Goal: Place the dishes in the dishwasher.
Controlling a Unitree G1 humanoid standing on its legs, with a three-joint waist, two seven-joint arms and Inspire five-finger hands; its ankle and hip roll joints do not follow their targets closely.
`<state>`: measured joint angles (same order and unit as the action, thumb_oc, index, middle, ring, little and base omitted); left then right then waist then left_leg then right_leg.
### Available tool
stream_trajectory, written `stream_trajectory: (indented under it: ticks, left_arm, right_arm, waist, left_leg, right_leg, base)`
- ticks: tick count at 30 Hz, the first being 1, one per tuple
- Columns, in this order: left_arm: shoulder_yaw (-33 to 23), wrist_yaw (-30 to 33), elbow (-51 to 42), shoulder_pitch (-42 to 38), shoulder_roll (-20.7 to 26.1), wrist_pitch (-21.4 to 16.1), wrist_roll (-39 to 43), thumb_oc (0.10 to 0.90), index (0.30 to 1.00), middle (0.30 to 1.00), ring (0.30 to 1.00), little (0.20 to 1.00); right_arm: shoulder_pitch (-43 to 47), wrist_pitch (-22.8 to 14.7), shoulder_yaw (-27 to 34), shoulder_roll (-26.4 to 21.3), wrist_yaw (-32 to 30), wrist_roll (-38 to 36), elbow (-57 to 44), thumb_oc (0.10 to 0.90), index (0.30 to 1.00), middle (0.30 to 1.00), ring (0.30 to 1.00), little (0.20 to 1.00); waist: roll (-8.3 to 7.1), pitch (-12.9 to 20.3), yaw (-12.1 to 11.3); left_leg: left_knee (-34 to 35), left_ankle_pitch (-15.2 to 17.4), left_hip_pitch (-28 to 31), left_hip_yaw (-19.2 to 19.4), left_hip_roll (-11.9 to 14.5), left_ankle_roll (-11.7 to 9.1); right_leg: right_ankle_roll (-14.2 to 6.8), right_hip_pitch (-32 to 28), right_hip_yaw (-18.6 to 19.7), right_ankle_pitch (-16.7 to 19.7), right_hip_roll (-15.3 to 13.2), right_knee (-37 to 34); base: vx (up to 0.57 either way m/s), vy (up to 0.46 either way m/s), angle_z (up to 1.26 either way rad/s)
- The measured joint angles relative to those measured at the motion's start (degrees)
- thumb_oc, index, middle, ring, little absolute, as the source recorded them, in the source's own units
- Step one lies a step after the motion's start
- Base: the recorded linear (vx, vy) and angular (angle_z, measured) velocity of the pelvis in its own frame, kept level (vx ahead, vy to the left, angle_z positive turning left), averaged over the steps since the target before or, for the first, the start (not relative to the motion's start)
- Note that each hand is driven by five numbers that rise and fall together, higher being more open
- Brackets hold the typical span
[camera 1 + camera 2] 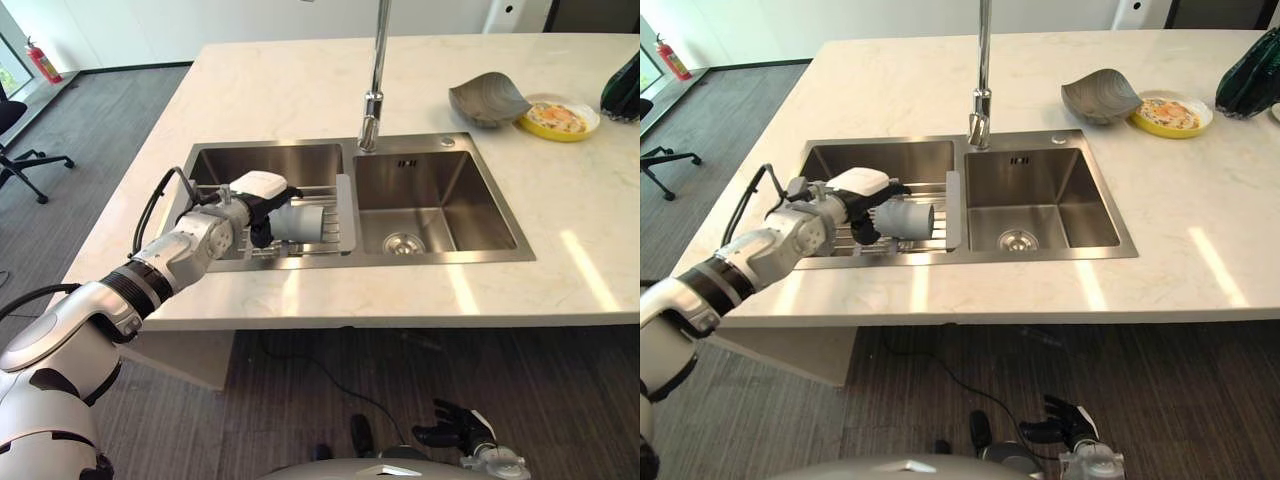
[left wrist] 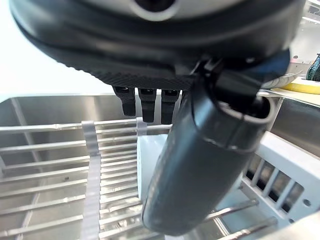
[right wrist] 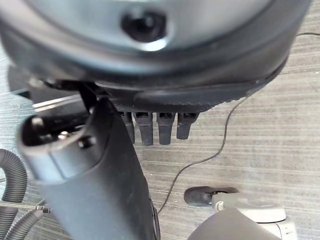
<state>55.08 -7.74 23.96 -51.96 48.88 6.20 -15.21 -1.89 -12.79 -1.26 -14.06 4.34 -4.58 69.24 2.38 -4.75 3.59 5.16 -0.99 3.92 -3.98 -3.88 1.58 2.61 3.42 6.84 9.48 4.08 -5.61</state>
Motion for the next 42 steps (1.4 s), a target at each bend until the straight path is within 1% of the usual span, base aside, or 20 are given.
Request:
stream_trajectory:
  ticks: [6, 9, 10, 16, 20, 24, 27, 28, 30, 33, 35, 36, 37, 38, 39, 40, 41, 42]
  left_arm:
    - [0.0, -3.8, 0.2, 0.2, -2.3, 0.2, 1.5, 0.8, 0.9, 0.9, 0.9, 0.9]
    - [-0.4, -4.1, 0.3, 1.5, -4.3, 0.4, 2.1, 0.8, 0.9, 0.9, 0.9, 0.9]
    - [-0.4, -4.4, 0.5, 1.5, -4.4, 0.5, 2.2, 0.8, 0.9, 0.9, 0.9, 0.9]
    - [-0.5, -4.5, 2.0, 1.5, -6.7, 0.8, 2.1, 0.8, 0.9, 0.9, 0.9, 0.9]
    - [-3.7, -4.4, 7.5, 1.5, -11.5, 1.4, 2.1, 0.8, 0.9, 0.9, 0.9, 0.9]
    - [-3.9, -4.4, 7.6, 1.5, -12.6, 1.8, 2.1, 0.8, 0.9, 0.9, 0.9, 0.9]
    - [-4.7, -4.0, 9.6, 1.7, -16.5, 1.9, 2.2, 0.8, 0.9, 0.9, 0.9, 0.9]
    - [-4.7, -4.0, 9.6, 1.7, -16.5, 1.9, 2.2, 0.8, 0.9, 0.9, 0.9, 0.9]
    - [-5.8, -4.0, 12.1, 1.4, -18.6, 1.9, 2.2, 0.8, 0.9, 0.9, 0.9, 0.9]
    - [-6.7, -4.0, 15.4, 1.2, -19.8, 2.0, 2.2, 0.8, 0.9, 0.9, 0.9, 0.9]
    - [-7.0, -4.0, 17.7, 0.9, -20.6, 2.0, 2.2, 0.8, 0.9, 0.9, 0.9, 0.9]
    - [-7.0, -4.0, 17.7, 0.9, -20.6, 2.0, 2.2, 0.8, 0.9, 0.9, 0.9, 0.9]
    - [-7.0, -4.0, 19.4, 0.7, -20.9, 2.0, 2.2, 0.525, 0.488, 0.488, 0.488, 0.488]
    - [-6.6, -4.1, 21.2, -0.3, -21.4, 2.1, 2.2, 0.496, 0.444, 0.444, 0.444, 0.444]
    - [-6.0, -4.3, 22.1, -0.8, -21.3, 2.1, 2.2, 0.447, 0.371, 0.371, 0.371, 0.371]
    - [-6.2, -4.5, 24.7, -1.5, -21.8, 1.6, 2.1, 0.438, 0.356, 0.356, 0.356, 0.356]
    - [-6.1, -3.9, 27.2, -1.7, -22.4, 1.4, 2.1, 0.4, 0.3, 0.3, 0.3, 0.3]
    - [-5.8, -3.1, 27.0, -1.7, -22.6, 1.9, 2.0, 0.4, 0.3, 0.3, 0.3, 0.3]
  right_arm:
    - [-0.5, 0.2, -0.1, 0.0, 0.5, 0.0, 0.7, 0.8, 0.9, 0.9, 0.9, 0.9]
    - [-0.5, 0.1, -0.2, 0.0, 0.6, 0.0, 1.0, 0.8, 0.9, 0.9, 0.9, 0.9]
    - [-0.3, 0.1, -0.2, 0.0, 0.6, 0.0, 1.2, 0.8, 0.9, 0.9, 0.9, 0.9]
    - [-0.3, 0.1, -0.7, 0.0, 0.6, 0.0, 1.3, 0.8, 0.9, 0.9, 0.9, 0.9]
    - [-0.3, 0.1, -2.2, 0.0, 0.9, 0.0, 1.2, 0.8, 0.9, 0.9, 0.9, 0.9]
    - [-0.6, 0.1, -2.2, 0.0, 1.2, 0.0, 1.4, 0.8, 0.9, 0.9, 0.9, 0.9]
    - [-1.2, 0.1, -2.2, -0.1, 1.3, 0.0, 1.7, 0.8, 0.9, 0.9, 0.9, 0.9]
    - [-1.2, 0.1, -2.2, -0.1, 1.3, 0.0, 1.7, 0.8, 0.9, 0.9, 0.9, 0.9]
    - [-1.2, 0.0, -2.2, -0.2, 1.4, 0.0, 1.9, 0.8, 0.9, 0.9, 0.9, 0.9]
    - [-1.3, 0.0, -2.2, -0.5, 1.4, 0.0, 1.9, 0.8, 0.9, 0.9, 0.9, 0.9]
    - [-1.4, 0.0, -2.2, -1.2, 1.4, 0.0, 1.9, 0.8, 0.9, 0.9, 0.9, 0.9]
    - [-1.4, 0.0, -2.2, -1.2, 1.4, 0.0, 1.9, 0.8, 0.9, 0.9, 0.9, 0.9]
    - [-1.5, 0.0, -2.2, -1.6, 1.4, 0.0, 1.9, 0.8, 0.9, 0.9, 0.9, 0.9]
    - [-1.5, 0.0, -2.2, -1.8, 1.4, 0.0, 2.0, 0.8, 0.9, 0.9, 0.9, 0.9]
    - [-1.6, 0.0, -2.2, -1.9, 1.4, 0.0, 2.0, 0.8, 0.9, 0.9, 0.9, 0.9]
    - [-1.6, 0.0, -2.2, -1.9, 1.5, 0.0, 2.0, 0.8, 0.9, 0.9, 0.9, 0.9]
    - [-1.2, -0.1, -2.2, -1.9, 1.5, 0.0, 2.4, 0.8, 0.9, 0.9, 0.9, 0.9]
    - [-1.2, -0.3, -2.2, -1.9, 1.7, 0.0, 2.7, 0.8, 0.9, 0.9, 0.9, 0.9]
  waist:
    - [0.04, 2.0, 0.1]
    - [0.21, 3.1, 0.1]
    - [0.3, 3.4, 0.2]
    - [0.82, 4.3, 0.2]
    - [0.97, 4.4, 0.4]
    - [1.08, 4.5, 0.8]
    - [1.3, 4.7, 1.1]
    - [1.3, 4.7, 1.1]
    - [1.69, 4.9, 1.8]
    - [2.26, 5.3, 2.9]
    - [2.88, 5.7, 3.0]
    - [2.88, 5.7, 3.0]
    - [3.03, 5.8, 3.2]
    - [3.15, 5.9, 3.2]
    - [3.13, 5.9, 3.2]
    - [3.09, 5.8, 3.3]
    - [3.13, 5.9, 3.4]
    - [3.05, 5.8, 3.3]
  left_leg:
    - [0.0, 0.0, 0.0, -0.1, 0.0, 0.0]
    - [0.0, 0.0, -0.1, -0.1, 0.0, 0.0]
    - [0.0, 0.0, -0.1, -0.1, 0.0, 0.0]
    - [0.0, 0.0, -0.4, -0.1, -0.1, 0.0]
    - [0.0, 0.0, -0.5, -0.1, -0.1, 0.0]
    - [0.0, 0.0, -0.6, -0.2, -0.1, 0.0]
    - [0.0, 0.0, -0.8, -0.2, -0.1, 0.1]
    - [0.0, 0.0, -0.8, -0.2, -0.1, 0.1]
    - [0.1, 0.0, -0.9, -0.2, -0.2, 0.1]
    - [0.3, 0.3, -1.0, -0.1, -0.1, -0.3]
    - [0.3, 0.3, -1.4, 0.1, -0.1, -0.3]
    - [0.3, 0.3, -1.4, 0.1, -0.1, -0.3]
    - [0.3, 0.3, -1.4, 0.1, -0.1, -0.3]
    - [0.3, 0.3, -1.4, 0.1, -0.1, -0.3]
    - [0.3, 0.3, -1.5, 0.1, -0.1, -0.3]
    - [0.3, 0.3, -1.5, 0.1, 0.0, -0.4]
    - [0.3, 0.3, -1.4, 0.2, 0.0, -0.4]
    - [0.3, 0.3, -1.7, 0.4, 0.0, -0.4]
  right_leg:
    - [0.0, 0.0, -0.1, 0.0, -0.1, 0.0]
    - [0.0, 0.0, -0.1, 0.0, -0.1, 0.0]
    - [0.0, 0.1, -0.1, 0.0, -0.1, 0.0]
    - [0.0, 0.4, -0.2, 0.0, -0.1, 0.0]
    - [0.0, 0.4, -0.2, 0.0, -0.2, 0.0]
    - [0.0, 0.5, -0.2, 0.0, -0.2, 0.0]
    - [0.0, 0.7, -0.3, -0.1, -0.2, 0.0]
    - [0.0, 0.7, -0.3, -0.1, -0.2, 0.0]
    - [0.0, 0.8, -0.2, -0.1, -0.3, 0.0]
    - [-0.1, 0.9, -0.3, -0.3, -0.2, -0.1]
    - [-0.1, 1.5, -0.3, -0.3, -0.3, -0.1]
    - [-0.1, 1.5, -0.3, -0.3, -0.3, -0.1]
    - [-0.1, 1.5, -0.4, -0.3, -0.2, -0.2]
    - [-0.1, 1.5, -0.4, -0.3, -0.2, -0.2]
    - [-0.1, 1.6, -0.4, -0.3, -0.2, -0.2]
    - [-0.1, 1.6, -0.5, -0.3, -0.2, -0.2]
    - [0.0, 1.6, -0.5, -0.3, -0.2, -0.2]
    - [0.0, 1.9, -0.7, -0.3, -0.2, -0.2]
  base:
    - [0.0, 0.0, 0.0]
    - [0.0, 0.0, 0.0]
    - [0.0, 0.0, 0.0]
    - [0.0, 0.0, 0.0]
    - [0.0, 0.0, 0.0]
    - [0.0, 0.0, 0.0]
    - [0.0, 0.0, 0.0]
    - [0.0, 0.0, 0.0]
    - [0.02, 0.0, -0.01]
    - [0.0, 0.0, 0.0]
    - [0.05, 0.0, -0.03]
    - [0.0, 0.0, 0.0]
    - [0.0, 0.0, 0.0]
    - [0.0, 0.0, 0.0]
    - [0.0, 0.0, 0.0]
    - [0.0, 0.0, 0.0]
    - [-0.01, -0.01, -0.07]
    - [0.0, -0.011, -0.06]
